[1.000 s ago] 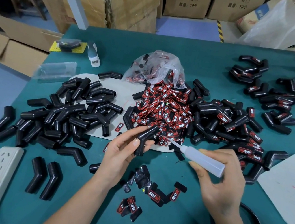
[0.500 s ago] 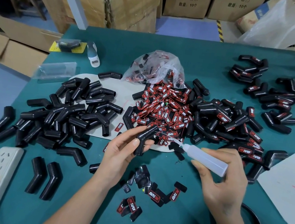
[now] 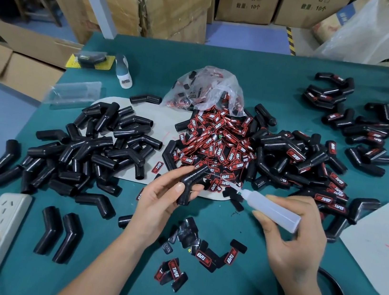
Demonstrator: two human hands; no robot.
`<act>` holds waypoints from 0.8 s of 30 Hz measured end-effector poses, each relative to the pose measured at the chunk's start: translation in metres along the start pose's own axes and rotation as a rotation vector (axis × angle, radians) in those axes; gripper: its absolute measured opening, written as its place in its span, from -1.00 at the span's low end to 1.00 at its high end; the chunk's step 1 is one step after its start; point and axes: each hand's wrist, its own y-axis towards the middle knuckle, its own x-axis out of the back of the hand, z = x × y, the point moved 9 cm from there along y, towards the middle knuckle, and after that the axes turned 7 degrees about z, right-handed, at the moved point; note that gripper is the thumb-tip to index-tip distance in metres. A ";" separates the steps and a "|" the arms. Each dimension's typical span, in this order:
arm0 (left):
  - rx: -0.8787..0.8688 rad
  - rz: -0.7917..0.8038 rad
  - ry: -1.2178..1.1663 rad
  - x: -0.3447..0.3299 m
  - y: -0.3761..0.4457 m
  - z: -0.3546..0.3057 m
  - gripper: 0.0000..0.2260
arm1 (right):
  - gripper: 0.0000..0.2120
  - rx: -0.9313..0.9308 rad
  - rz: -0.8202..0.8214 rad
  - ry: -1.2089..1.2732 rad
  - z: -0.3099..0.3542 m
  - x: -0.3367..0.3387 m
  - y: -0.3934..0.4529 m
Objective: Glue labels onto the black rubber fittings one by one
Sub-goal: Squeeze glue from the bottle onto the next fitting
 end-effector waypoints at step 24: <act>-0.007 -0.046 0.022 -0.004 -0.001 -0.005 -0.67 | -0.75 -0.001 0.001 -0.012 -0.001 -0.002 0.000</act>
